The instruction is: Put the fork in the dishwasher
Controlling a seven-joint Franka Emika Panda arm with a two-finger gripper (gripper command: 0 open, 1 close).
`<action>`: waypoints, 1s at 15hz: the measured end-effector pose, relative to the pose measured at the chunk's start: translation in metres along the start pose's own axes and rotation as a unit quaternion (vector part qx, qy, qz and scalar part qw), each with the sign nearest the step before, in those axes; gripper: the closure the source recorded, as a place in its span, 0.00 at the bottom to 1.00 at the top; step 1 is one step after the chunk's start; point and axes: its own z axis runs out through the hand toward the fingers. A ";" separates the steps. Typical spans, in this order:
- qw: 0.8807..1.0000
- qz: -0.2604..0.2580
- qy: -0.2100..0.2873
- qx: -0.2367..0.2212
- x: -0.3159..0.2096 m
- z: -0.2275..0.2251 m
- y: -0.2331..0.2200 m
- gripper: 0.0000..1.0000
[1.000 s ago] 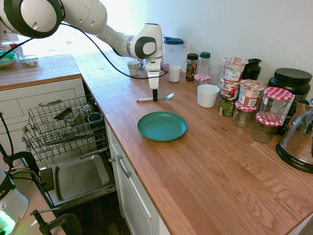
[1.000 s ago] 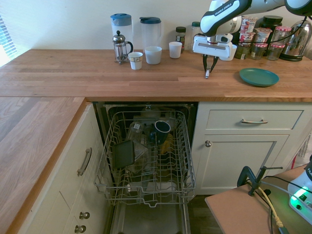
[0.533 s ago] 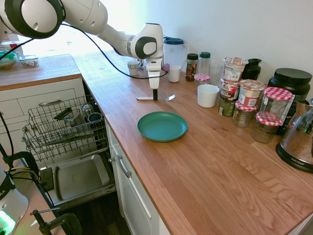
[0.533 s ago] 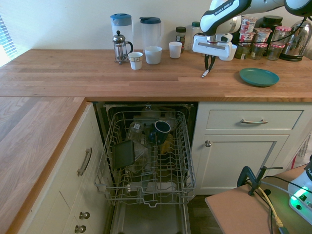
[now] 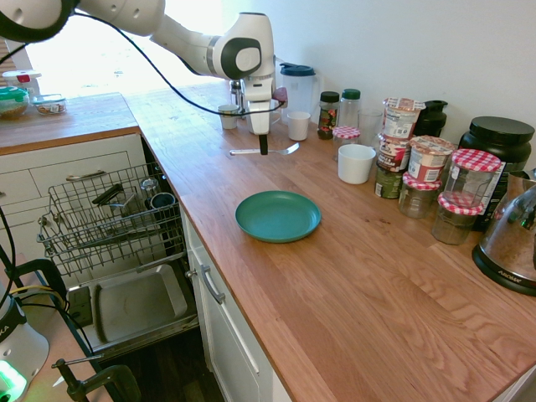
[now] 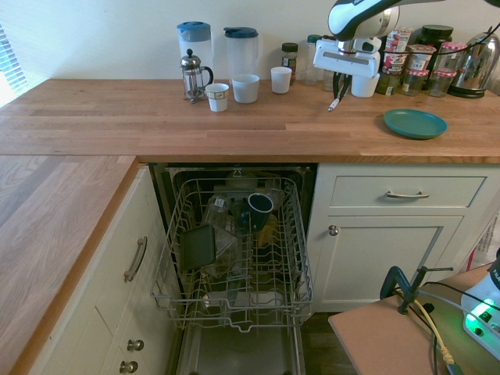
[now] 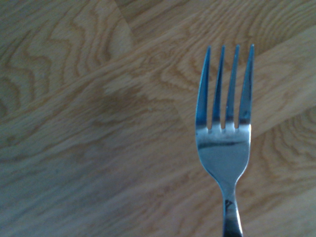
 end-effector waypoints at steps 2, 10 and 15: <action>1.000 -0.026 -0.007 0.014 -0.020 -0.024 0.024 1.00; 0.992 -0.117 -0.036 0.040 -0.120 -0.086 0.134 1.00; 0.987 -0.146 -0.046 0.046 -0.155 -0.089 0.156 1.00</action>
